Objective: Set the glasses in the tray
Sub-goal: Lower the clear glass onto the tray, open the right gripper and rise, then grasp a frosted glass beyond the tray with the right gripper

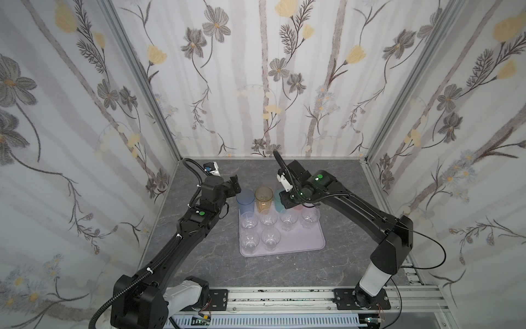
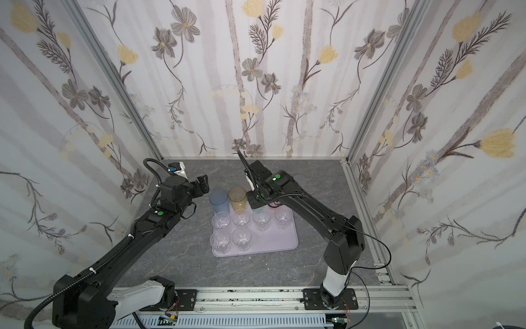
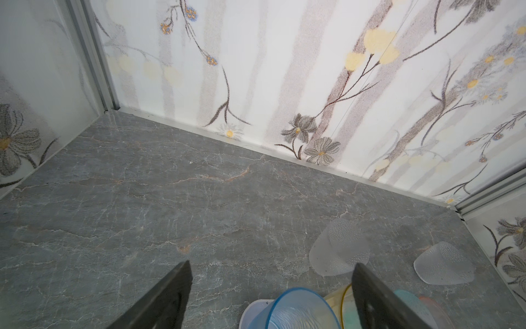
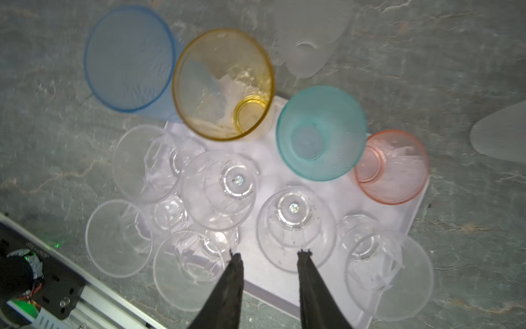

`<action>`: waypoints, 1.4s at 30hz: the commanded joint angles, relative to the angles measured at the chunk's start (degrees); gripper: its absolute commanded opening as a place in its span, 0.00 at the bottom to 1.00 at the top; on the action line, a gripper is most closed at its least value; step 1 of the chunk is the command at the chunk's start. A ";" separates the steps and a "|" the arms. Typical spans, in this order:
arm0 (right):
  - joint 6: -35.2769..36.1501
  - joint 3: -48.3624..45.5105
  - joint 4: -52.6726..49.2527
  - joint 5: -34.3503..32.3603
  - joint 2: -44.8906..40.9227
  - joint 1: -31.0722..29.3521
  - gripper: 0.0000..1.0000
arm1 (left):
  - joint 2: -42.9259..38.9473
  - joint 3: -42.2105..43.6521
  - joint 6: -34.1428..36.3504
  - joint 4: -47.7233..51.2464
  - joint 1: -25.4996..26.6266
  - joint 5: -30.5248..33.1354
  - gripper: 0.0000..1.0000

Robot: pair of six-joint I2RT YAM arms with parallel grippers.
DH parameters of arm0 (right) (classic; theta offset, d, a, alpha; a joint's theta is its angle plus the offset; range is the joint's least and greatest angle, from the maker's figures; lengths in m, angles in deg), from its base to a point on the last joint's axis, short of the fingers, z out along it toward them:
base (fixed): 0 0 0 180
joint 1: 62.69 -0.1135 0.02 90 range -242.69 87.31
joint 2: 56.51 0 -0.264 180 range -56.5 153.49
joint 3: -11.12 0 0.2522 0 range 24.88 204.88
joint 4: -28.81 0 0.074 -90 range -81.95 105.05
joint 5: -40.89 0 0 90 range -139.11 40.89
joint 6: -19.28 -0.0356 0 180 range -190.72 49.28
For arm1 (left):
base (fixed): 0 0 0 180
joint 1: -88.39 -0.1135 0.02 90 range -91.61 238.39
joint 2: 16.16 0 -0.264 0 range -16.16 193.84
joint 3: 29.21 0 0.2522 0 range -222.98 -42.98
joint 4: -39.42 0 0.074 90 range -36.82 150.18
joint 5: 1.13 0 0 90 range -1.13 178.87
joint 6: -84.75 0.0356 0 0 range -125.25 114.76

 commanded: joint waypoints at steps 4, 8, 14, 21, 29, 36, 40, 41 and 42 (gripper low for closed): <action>-0.31 8.72 7.54 -0.39 6.53 6.91 0.42 | 1.26 -1.09 2.44 -2.08 -2.02 -1.92 0.91; -1.47 16.44 8.60 2.10 14.77 9.86 0.46 | 2.72 -0.41 2.45 -2.08 -3.42 -3.42 0.88; -4.06 25.82 8.17 4.47 24.80 11.50 0.50 | 6.78 -0.88 2.67 -2.30 -3.78 -4.56 0.87; -6.28 28.57 11.52 7.45 31.98 12.33 0.51 | 12.99 -3.10 2.40 -3.27 -3.53 -7.74 0.85; -7.51 31.80 14.37 11.96 38.34 12.15 0.51 | 16.78 -3.73 3.64 -5.37 -3.07 -9.40 0.84; -8.09 31.80 15.33 11.23 40.27 12.30 0.39 | 18.05 -3.55 3.70 -5.95 -3.02 -10.78 0.84; -7.67 31.80 15.59 10.24 39.94 12.36 0.25 | 17.88 -3.29 4.16 -6.04 -2.99 -10.51 0.84; -7.64 31.80 15.54 9.98 39.88 12.38 0.22 | 17.75 -3.29 4.25 -6.04 -3.01 -10.54 0.84; -7.50 31.80 15.41 9.61 39.66 12.48 0.19 | 17.74 -3.33 4.25 -6.04 -3.04 -10.50 0.84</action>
